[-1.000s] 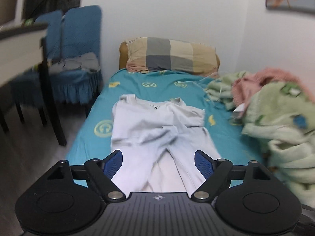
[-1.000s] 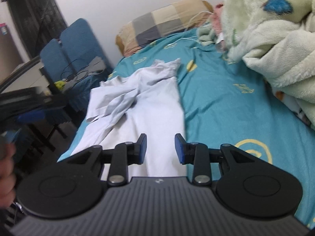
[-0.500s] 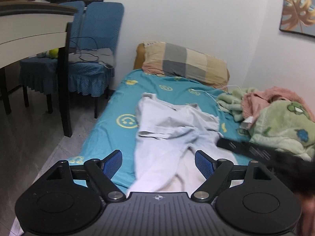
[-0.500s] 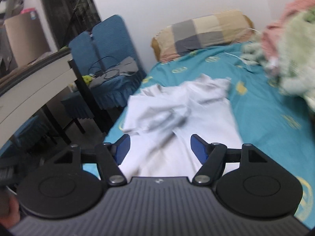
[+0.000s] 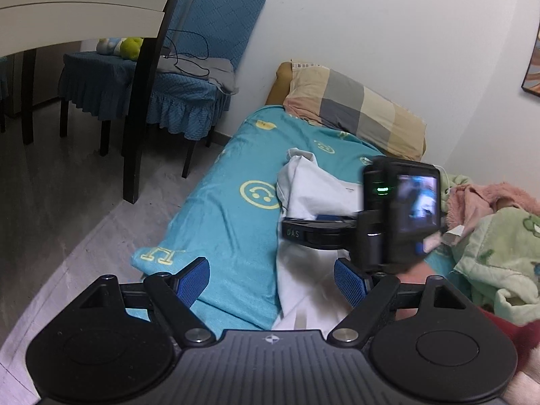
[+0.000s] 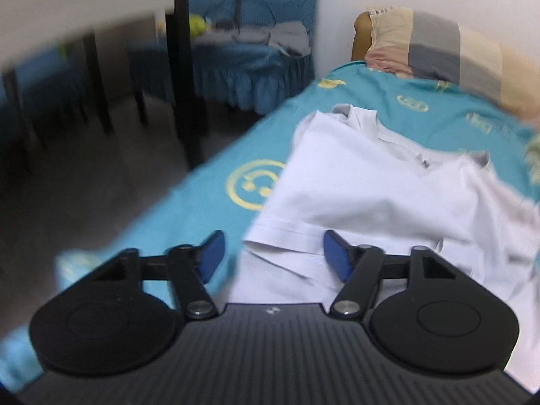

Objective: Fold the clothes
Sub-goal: 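Grasp the folded shirt near the collar with the right tool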

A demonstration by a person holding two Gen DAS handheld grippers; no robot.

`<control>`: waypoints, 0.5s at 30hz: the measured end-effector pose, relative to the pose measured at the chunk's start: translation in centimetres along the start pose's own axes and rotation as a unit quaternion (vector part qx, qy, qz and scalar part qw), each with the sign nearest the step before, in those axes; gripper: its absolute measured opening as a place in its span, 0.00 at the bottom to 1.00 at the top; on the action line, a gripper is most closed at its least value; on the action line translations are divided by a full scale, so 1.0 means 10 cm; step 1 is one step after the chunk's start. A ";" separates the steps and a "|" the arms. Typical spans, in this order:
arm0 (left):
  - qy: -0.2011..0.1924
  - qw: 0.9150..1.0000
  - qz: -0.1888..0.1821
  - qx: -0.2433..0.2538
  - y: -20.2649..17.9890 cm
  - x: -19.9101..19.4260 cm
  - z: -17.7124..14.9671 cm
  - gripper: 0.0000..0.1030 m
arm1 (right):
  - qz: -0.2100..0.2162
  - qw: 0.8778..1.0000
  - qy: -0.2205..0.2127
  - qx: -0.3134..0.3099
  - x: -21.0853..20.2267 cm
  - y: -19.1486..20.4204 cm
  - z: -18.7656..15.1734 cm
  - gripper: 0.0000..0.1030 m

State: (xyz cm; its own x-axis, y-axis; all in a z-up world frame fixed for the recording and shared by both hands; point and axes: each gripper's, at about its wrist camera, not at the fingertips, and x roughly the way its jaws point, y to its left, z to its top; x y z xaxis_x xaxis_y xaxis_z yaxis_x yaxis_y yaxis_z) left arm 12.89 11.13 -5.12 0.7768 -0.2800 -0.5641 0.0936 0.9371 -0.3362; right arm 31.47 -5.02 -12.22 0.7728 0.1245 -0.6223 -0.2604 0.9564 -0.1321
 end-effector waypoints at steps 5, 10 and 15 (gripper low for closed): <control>0.018 1.000 -0.009 0.002 -0.11 0.06 -0.09 0.80 | -0.030 0.996 -0.052 0.059 -0.16 -0.32 0.19 0.08; 0.030 0.999 -0.012 0.019 -0.22 0.14 -0.18 0.80 | -0.071 0.984 -0.084 0.142 -0.12 -0.92 0.53 0.06; 0.045 0.998 0.002 0.049 -0.32 0.30 -0.27 0.80 | -0.104 0.971 -0.060 0.209 0.28 -1.54 0.58 0.06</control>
State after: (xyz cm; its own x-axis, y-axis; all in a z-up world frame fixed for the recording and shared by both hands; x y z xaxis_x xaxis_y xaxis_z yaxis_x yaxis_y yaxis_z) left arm 13.21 6.77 -7.76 0.7186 -0.2887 -0.6327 0.1539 0.9532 -0.2602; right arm 40.97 -17.84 -7.41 0.8524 -0.0767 -0.5173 0.1463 0.9847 0.0949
